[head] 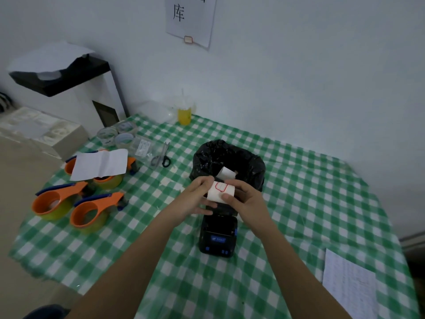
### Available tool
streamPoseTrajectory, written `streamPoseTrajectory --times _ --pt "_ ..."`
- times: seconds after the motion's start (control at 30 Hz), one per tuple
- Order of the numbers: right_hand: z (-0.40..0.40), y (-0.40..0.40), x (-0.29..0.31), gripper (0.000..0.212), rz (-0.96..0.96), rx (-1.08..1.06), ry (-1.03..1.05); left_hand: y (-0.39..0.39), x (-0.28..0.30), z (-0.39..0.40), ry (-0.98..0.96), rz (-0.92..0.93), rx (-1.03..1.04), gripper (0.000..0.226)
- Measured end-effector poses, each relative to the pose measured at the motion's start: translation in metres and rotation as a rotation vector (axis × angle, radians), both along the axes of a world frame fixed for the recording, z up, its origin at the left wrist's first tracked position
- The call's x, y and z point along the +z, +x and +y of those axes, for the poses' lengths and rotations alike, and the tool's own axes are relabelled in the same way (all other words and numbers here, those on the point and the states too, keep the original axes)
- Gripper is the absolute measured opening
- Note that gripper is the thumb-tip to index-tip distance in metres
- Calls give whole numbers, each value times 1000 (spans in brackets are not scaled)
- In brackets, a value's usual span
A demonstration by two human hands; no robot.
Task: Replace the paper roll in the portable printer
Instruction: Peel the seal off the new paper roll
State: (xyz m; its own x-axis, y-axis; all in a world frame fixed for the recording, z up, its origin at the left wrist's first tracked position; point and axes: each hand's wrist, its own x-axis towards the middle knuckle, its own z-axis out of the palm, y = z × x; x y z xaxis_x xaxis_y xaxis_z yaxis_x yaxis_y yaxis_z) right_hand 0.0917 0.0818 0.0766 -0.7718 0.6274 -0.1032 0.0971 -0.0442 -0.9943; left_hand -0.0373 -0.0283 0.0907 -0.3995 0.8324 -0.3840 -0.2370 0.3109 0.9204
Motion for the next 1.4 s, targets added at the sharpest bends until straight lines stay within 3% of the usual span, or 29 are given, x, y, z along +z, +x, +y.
streamPoseTrajectory --times 0.1,0.33,0.6,0.67,0.8,0.9,1.4 --pt "-2 0 1 30 24 -2 13 1 2 6 -122 144 -57 52" --pt "5 2 5 25 37 -24 -67 7 0 16 15 301 -24 31" --pt "11 5 11 23 77 -6 24 9 6 21 11 320 -86 31" --pt "10 3 11 20 47 -59 112 10 6 22 38 400 -57 28" --pt "14 0 14 17 -87 -180 554 11 2 23 70 577 -22 23" --pt "14 -1 19 15 -138 -186 745 11 0 24 77 690 -17 23" --pt "4 -1 27 7 -115 -142 775 10 2 19 60 824 -17 24"
